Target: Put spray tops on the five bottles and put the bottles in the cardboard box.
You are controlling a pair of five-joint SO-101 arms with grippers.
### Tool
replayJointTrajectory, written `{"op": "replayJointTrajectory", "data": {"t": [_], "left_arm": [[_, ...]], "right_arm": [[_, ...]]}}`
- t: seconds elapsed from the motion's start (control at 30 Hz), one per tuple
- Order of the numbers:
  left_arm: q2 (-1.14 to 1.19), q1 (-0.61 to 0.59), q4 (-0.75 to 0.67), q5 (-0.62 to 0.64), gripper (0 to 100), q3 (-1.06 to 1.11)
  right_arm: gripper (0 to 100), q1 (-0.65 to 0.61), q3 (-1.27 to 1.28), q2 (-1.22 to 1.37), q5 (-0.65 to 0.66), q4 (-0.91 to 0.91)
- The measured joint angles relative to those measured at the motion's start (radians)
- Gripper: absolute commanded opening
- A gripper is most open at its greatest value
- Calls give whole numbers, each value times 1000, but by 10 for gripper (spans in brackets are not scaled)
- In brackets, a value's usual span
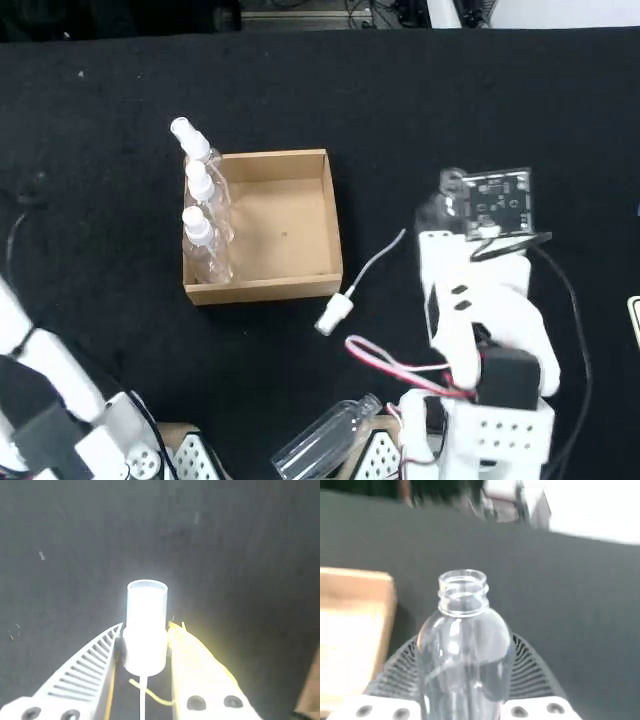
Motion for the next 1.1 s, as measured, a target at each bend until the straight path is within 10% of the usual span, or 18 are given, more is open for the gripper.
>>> {"op": "replayJointTrajectory", "data": {"t": [0.33, 0.77, 1.1], "left_arm": [[-106, 370, 101, 285, 29, -514], [-161, 988, -64, 493, 30, -692], [-161, 1221, -423, 531, 30, -497]], "right_arm": [[11, -462, -12, -9, -106, -245], [11, -516, 112, -8, -196, -382], [11, -557, 112, -8, -212, -382]]}}
